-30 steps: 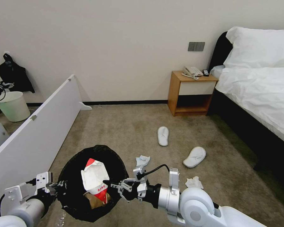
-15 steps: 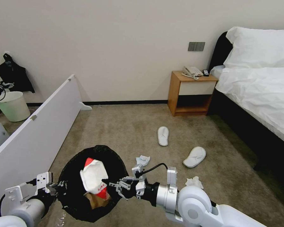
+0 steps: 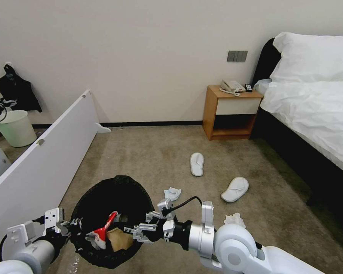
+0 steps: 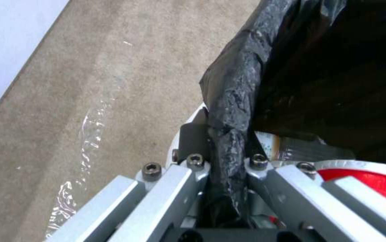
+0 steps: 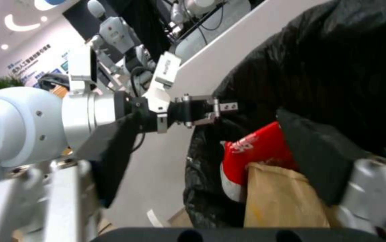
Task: Pick up the trash bin, then pick up the garbage from the floor and place it into the trash bin.
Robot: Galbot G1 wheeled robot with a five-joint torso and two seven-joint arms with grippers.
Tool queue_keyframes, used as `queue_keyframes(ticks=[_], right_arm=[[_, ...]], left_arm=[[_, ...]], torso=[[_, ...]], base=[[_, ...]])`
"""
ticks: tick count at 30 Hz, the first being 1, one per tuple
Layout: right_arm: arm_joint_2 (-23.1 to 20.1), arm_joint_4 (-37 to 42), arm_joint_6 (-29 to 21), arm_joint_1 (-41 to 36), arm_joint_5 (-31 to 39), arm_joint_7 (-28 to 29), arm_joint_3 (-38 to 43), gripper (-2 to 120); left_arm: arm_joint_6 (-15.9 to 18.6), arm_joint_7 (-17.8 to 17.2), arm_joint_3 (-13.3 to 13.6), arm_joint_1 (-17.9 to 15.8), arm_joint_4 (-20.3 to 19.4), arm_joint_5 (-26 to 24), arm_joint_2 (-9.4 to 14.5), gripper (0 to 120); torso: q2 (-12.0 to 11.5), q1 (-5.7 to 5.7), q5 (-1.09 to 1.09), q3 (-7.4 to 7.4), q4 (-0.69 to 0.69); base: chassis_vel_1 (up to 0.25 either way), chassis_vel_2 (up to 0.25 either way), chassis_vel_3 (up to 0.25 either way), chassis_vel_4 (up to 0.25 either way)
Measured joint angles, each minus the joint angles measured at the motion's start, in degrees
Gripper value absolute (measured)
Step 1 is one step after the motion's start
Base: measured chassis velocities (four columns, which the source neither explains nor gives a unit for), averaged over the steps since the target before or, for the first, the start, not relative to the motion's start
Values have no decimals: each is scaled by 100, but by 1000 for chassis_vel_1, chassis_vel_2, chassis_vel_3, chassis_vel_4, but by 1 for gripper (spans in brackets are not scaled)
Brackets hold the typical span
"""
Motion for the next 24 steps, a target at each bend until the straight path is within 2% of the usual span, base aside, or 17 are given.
queue_keyframes(ticks=[2, 6, 9, 10, 12, 13, 14, 15, 18, 22, 24], right_arm=[[-2, 47, 0, 16, -1, -20, 47, 93], [23, 124, 73, 23, -18, -74, 245, 99], [68, 122, 500, 145, -119, 9, 666, 100], [68, 122, 500, 145, -119, 9, 666, 100], [-10, 58, 983, 192, -299, 266, 877, 100], [-10, 58, 983, 192, -299, 266, 877, 100], [-63, 12, 1389, 153, -557, 546, 1007, 100], [-63, 12, 1389, 153, -557, 546, 1007, 100], [-213, 8, 1628, -340, -1038, 1186, 1588, 100], [-320, 63, 1620, -777, -1273, 1534, 2054, 100], [-575, 198, 1548, -1390, -1432, 1701, 2840, 100]], left_arm=[[0, 0, 0, 4, 0, 4, -13, 2], [0, 0, 0, 17, 2, 16, -33, 2], [0, -3, -32, 85, 20, 65, -136, 2], [0, -3, -32, 85, 20, 65, -136, 2], [0, -3, -70, 145, 19, 81, -202, 2], [0, -3, -70, 145, 19, 81, -202, 2], [0, -3, -77, 174, 17, 116, -215, 2], [0, -3, -77, 174, 17, 116, -215, 2], [0, -12, -76, 165, 8, 169, -200, 2], [0, -20, -88, 167, -19, 167, -194, 2], [0, -28, -111, 223, -39, 183, -186, 2]], torso=[[0, 0, 0, 0, 0], [0, 0, 0, 0, 0], [0, 0, 0, 0, 1], [0, 0, 0, 0, 1], [0, 0, 0, 0, 1], [0, 0, 0, 0, 1], [0, 0, 1, 0, 1], [0, 0, 1, 0, 1], [0, 0, 1, 0, 0], [0, 0, 2, 0, -2], [0, 0, 1, 0, -2]], base=[[0, 0, 0, 0], [0, 0, 0, 0], [0, 0, 0, 0], [0, 0, 0, 0], [0, 0, 0, 0], [0, 0, 0, 0], [0, 0, 0, 0], [0, 0, 0, 0], [0, 0, 0, 0], [0, 0, 0, 0], [0, 0, 0, 0]])
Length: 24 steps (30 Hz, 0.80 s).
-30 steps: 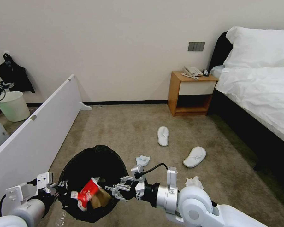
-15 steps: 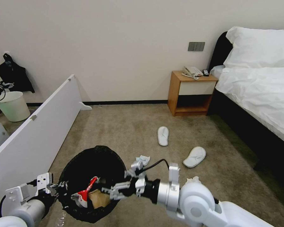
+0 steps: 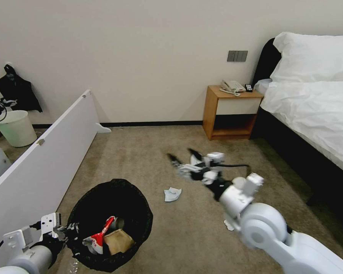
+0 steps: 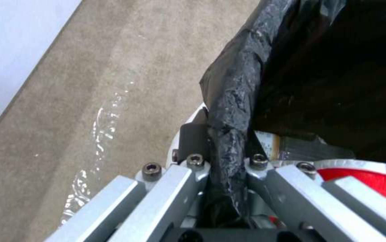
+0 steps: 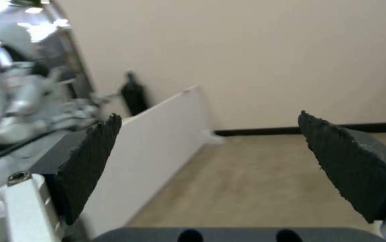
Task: Pick up the trash bin, then pick up the garbage from the floor and place it into the trash bin.
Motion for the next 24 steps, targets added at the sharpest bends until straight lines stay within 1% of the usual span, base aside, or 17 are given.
queue_keyframes(ticks=[3, 5, 6, 8, 9, 11, 12, 13, 14, 15, 16, 18, 19, 21, 22, 23, 24], right_arm=[[-76, 43, -27, -207, -66, -5, 302, 100], [-112, 101, -55, -720, -341, -66, 996, 100], [-112, 101, -55, -720, -341, -66, 996, 100], [-9, 76, 290, -1481, -841, -15, 1693, 100], [-9, 76, 290, -1481, -841, -15, 1693, 100], [176, 1, 442, -2185, -1375, -42, 2242, 100], [371, -52, 479, -2517, -1686, -94, 2537, 100], [371, -52, 479, -2517, -1686, -94, 2537, 100], [659, -129, 547, -2828, -2055, -166, 2828, 100], [1108, -242, 737, -3245, -2514, -362, 3148, 100], [1108, -242, 737, -3245, -2514, -362, 3148, 100], [1772, -402, 1041, -3730, -3037, -658, 3435, 100], [1772, -402, 1041, -3730, -3037, -658, 3435, 100], [2572, -548, 1305, -4233, -3652, -925, 3588, 100], [2757, -589, 1383, -4342, -3861, -979, 3626, 100], [2757, -589, 1383, -4342, -3861, -979, 3626, 100], [2897, -646, 1453, -4430, -4067, -1030, 3656, 100]], left_arm=[[0, 1, -5, 19, -7, 48, -22, 2], [0, 2, -10, 78, -14, 170, -106, 2], [0, 2, -10, 78, -14, 170, -106, 2], [0, 8, -10, 151, -22, 263, -176, 2], [0, 8, -10, 151, -22, 263, -176, 2], [0, 18, -24, 179, -44, 296, -201, 2], [0, 35, -36, 179, -49, 336, -214, 2], [0, 35, -36, 179, -49, 336, -214, 2], [0, 50, -47, 176, -49, 377, -241, 2], [0, 59, -54, 173, -49, 396, -288, 2], [0, 59, -54, 173, -49, 396, -288, 2], [0, 75, -54, 181, -26, 410, -329, 2], [0, 75, -54, 181, -26, 410, -329, 2], [0, 80, -59, 170, 22, 422, -375, 2], [0, 83, -66, 166, 34, 421, -400, 2], [0, 83, -66, 166, 34, 421, -400, 2], [0, 87, -73, 168, 42, 428, -417, 2]], torso=[[0, 0, -1, 0, 1], [0, 0, -1, 0, 4], [0, 0, -1, 0, 4], [0, 0, -1, 0, 5], [0, 0, -1, 0, 5], [0, 0, 1, 0, 1], [0, 0, 0, 0, -1], [0, 0, 0, 0, -1], [0, 0, -2, 0, 2], [0, 0, 2, 0, 1], [0, 0, 2, 0, 1], [0, 0, -3, -1, 1], [0, 0, -3, -1, 1], [0, 0, 0, 0, -2], [0, -1, -4, 0, 4], [0, -1, -4, 0, 4], [0, 0, -4, -1, 2]], base=[[0, 0, 0, 0], [0, 0, 0, 0], [0, 0, 0, 0], [0, 0, 0, 0], [0, 0, 0, 0], [0, 0, 0, 0], [0, 0, 0, 0], [0, 0, 0, 0], [0, 0, 0, 0], [0, 0, 0, 0], [0, 0, 0, 0], [0, 0, 0, 0], [0, 0, 0, 0], [0, 0, 0, 0], [0, 0, 0, 0], [0, 0, 0, 0], [0, 0, 0, 0]])
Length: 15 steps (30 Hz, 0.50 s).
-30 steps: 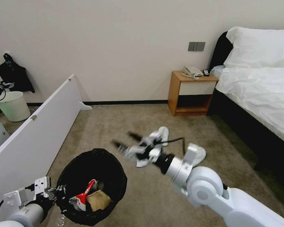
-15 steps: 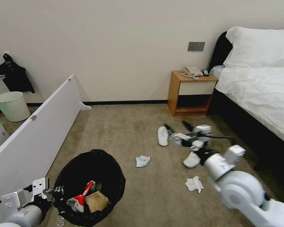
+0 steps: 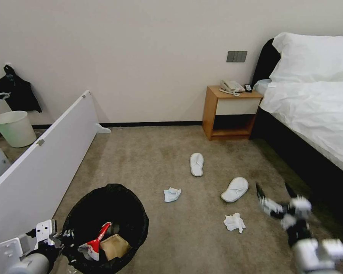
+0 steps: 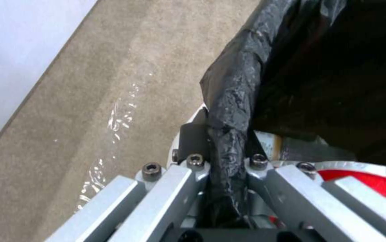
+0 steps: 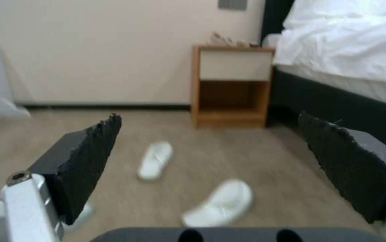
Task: Pick up the trash bin, then pick up the garbage from the floor and place it into the trash bin.
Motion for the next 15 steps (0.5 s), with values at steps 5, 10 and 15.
queue_keyframes(ticks=[5, 10, 15], right_arm=[[520, -704, 609, -279, -757, -469, 94, 100], [788, -1150, 1036, -396, -991, -834, 96, 100], [940, -1339, 1312, -415, -1126, -999, 206, 100]], left_arm=[[0, 100, -47, 85, 65, 272, -167, 2], [0, 168, -184, 121, 108, 388, -188, 2], [0, 198, -243, 139, 150, 387, -173, 2]], torso=[[0, 0, 1, 0, 0], [0, 0, 2, 0, 0], [0, 0, 2, 0, 0]], base=[[0, 0, 0, 0], [0, 0, 0, 0], [0, 0, 0, 0]])
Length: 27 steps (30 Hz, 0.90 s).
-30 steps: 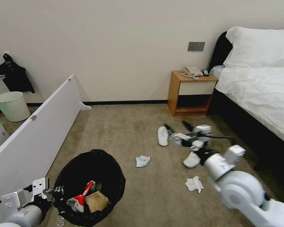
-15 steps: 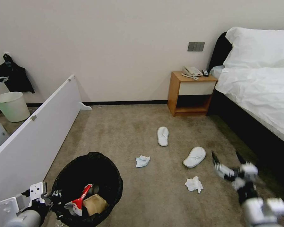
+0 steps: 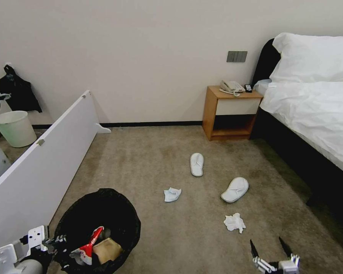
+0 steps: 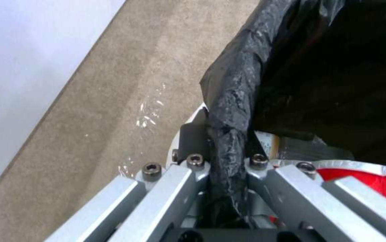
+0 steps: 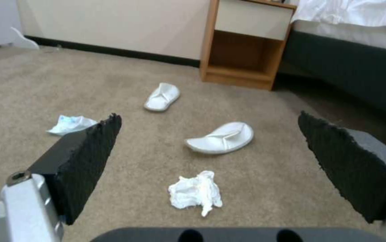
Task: Pick up the trash bin, then pick up the garbage from the floor and place it into the trash bin.
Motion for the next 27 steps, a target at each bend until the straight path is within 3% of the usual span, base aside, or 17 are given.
queue_keyframes(ticks=[27], right_arm=[[113, -15, 105, -19, 43, -217, 50, 100]], left_arm=[[0, -16, 106, -88, -9, -68, -70, 2]], torso=[[0, 0, 0, 1, 0]], base=[[0, 0, 0, 0]])
